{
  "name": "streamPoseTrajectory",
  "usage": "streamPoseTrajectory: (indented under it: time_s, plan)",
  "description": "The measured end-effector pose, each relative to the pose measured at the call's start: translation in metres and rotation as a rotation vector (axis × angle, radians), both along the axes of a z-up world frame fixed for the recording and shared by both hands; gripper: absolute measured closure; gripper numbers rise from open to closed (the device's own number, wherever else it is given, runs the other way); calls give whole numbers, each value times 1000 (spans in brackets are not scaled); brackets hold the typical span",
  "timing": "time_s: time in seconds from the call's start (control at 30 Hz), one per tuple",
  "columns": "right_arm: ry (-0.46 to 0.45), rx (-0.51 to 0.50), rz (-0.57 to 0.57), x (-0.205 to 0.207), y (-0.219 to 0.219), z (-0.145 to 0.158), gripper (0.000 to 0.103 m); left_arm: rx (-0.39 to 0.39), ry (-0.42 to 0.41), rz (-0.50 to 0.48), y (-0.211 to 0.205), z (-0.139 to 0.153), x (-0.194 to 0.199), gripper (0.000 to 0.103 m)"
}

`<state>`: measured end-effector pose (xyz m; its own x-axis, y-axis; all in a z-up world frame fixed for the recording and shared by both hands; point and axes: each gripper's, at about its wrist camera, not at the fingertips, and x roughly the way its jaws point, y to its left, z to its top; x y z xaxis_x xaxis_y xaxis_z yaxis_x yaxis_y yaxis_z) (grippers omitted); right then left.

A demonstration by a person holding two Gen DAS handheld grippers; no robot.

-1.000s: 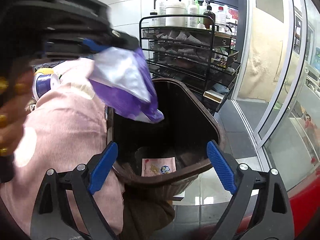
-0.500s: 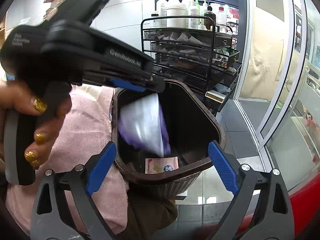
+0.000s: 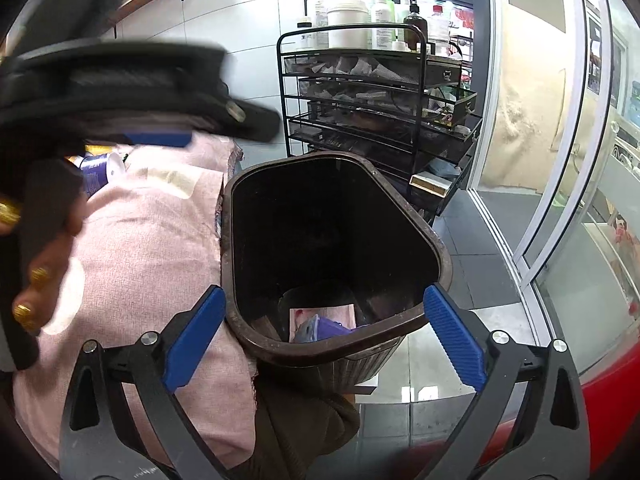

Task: Collect trash
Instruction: 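Carry both items over the brown bin and open both tools to drop them, then move both tools back over the trash pile on the bed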

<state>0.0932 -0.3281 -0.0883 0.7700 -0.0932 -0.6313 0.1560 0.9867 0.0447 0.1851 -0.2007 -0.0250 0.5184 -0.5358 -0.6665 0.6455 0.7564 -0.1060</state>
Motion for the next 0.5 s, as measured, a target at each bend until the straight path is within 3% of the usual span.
streamPoseTrajectory:
  time_s: [0.33, 0.5]
  plan:
    - [-25, 16, 54, 11, 16, 10, 5, -66, -186, 126, 64, 34, -39, 5]
    - [-42, 38, 112, 20, 33, 20, 5, -103, -199, 203, 96, 39, -46, 5]
